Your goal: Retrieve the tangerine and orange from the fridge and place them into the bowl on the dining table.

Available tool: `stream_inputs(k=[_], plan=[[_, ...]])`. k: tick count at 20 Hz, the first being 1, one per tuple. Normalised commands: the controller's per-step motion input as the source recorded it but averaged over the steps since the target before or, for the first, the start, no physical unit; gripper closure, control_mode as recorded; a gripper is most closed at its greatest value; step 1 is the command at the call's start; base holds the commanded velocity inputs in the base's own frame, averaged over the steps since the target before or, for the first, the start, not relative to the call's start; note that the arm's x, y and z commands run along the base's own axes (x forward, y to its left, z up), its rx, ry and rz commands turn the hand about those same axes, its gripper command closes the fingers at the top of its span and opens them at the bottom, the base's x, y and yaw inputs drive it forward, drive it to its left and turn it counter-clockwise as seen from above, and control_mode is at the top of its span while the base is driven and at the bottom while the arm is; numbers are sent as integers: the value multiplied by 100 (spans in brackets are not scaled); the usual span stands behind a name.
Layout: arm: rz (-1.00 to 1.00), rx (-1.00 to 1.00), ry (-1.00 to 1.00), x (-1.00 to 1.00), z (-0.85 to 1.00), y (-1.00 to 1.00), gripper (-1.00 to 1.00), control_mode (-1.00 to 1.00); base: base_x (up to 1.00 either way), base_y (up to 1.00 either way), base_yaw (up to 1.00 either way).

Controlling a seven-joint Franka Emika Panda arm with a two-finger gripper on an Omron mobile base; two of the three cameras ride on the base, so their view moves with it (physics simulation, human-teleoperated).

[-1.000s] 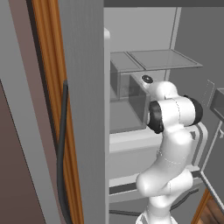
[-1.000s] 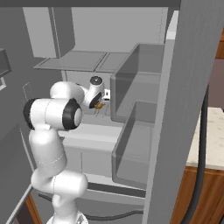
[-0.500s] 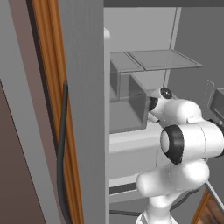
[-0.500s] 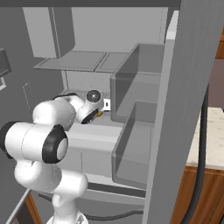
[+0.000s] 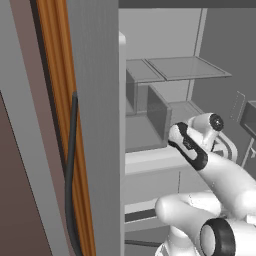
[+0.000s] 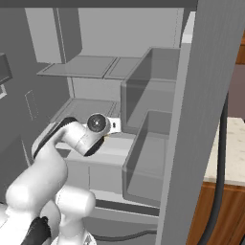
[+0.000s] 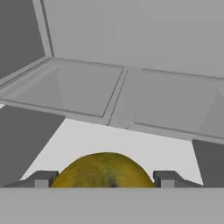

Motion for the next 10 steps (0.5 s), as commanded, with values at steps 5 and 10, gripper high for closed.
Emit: stream_inputs(k=[5,10], plan=[[0,-6,10,-78,89,-8,100,-100,0,0,0],[0,-6,10,-78,58,-9,100,-100,0,0,0]])
